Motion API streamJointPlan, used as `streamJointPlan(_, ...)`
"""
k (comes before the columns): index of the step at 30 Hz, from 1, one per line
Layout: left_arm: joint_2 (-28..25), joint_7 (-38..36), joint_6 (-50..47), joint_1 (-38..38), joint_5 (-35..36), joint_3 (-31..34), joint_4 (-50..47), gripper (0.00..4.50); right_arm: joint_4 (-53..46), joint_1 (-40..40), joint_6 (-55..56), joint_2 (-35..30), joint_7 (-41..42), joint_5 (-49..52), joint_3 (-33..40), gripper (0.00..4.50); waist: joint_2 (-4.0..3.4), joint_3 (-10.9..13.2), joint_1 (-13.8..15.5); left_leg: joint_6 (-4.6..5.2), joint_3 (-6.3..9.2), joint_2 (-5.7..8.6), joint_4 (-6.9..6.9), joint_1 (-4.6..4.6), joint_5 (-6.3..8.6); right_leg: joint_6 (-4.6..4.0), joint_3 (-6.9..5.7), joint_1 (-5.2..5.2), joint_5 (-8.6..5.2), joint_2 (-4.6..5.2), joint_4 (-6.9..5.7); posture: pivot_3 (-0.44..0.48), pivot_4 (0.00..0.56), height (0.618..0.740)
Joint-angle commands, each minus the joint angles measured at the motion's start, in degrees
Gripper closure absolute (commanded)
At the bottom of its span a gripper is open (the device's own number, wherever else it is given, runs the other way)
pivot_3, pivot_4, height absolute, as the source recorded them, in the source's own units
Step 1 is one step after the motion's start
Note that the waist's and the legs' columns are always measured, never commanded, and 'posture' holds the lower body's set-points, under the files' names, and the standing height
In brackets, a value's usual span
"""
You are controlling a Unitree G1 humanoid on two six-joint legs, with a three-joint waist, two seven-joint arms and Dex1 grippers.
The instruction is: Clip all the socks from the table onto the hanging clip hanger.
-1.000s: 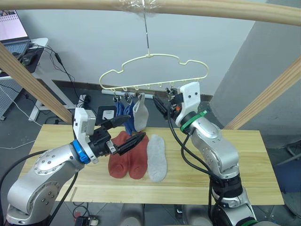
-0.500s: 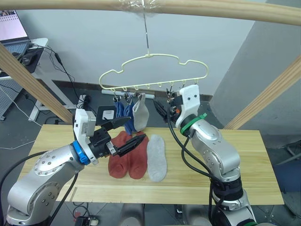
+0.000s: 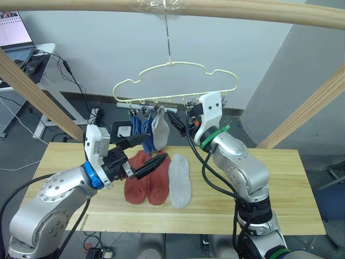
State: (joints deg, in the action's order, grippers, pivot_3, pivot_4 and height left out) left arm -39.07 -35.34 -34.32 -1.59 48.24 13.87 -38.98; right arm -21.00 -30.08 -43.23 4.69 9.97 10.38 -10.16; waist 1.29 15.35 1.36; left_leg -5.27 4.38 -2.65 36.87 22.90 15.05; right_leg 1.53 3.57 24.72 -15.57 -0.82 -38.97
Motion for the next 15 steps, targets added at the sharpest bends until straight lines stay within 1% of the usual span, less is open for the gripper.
streamJointPlan(1,0.2,0.3,1.1,-0.3,0.7,1.1,-2.7,0.00,-1.2,-0.9,1.0,0.7,-0.4,1.0,0.8,0.63,0.00,0.0,0.0,0.00,0.01,0.00,0.00,0.00,0.00,0.00,-0.01,0.00,0.00,0.00,0.00,0.198,0.250,0.740)
streamJointPlan(6,0.4,0.5,1.2,0.4,1.0,0.9,-2.6,0.00,-1.1,-0.9,0.8,0.8,-1.4,0.9,1.9,0.63,0.00,0.0,0.0,0.00,0.01,0.00,0.01,0.00,0.00,0.00,-0.01,0.00,0.00,0.00,0.00,0.198,0.250,0.740)
streamJointPlan(11,1.3,0.6,1.3,1.9,3.9,1.7,-2.5,0.00,-0.9,-1.3,1.0,0.9,-2.0,0.9,2.8,0.63,0.00,0.0,0.0,0.00,0.01,0.00,0.01,0.01,0.00,0.00,-0.01,0.00,0.00,0.00,0.00,0.188,0.255,0.740)
streamJointPlan(14,1.3,1.3,1.0,2.6,4.3,1.7,-2.4,0.00,-1.0,-1.3,1.0,1.0,-2.1,0.9,2.8,0.63,0.00,0.0,0.0,0.00,0.01,0.00,0.00,0.00,0.00,0.00,-0.01,0.00,0.00,0.00,0.00,0.188,0.255,0.740)
streamJointPlan(15,1.3,1.5,1.1,2.8,4.2,1.6,-2.4,0.00,-1.0,-1.3,1.0,1.0,-2.1,1.0,2.8,0.79,0.00,0.0,0.0,0.00,0.01,0.00,0.00,0.00,0.00,0.00,-0.01,0.00,0.00,0.00,0.00,0.188,0.255,0.740)
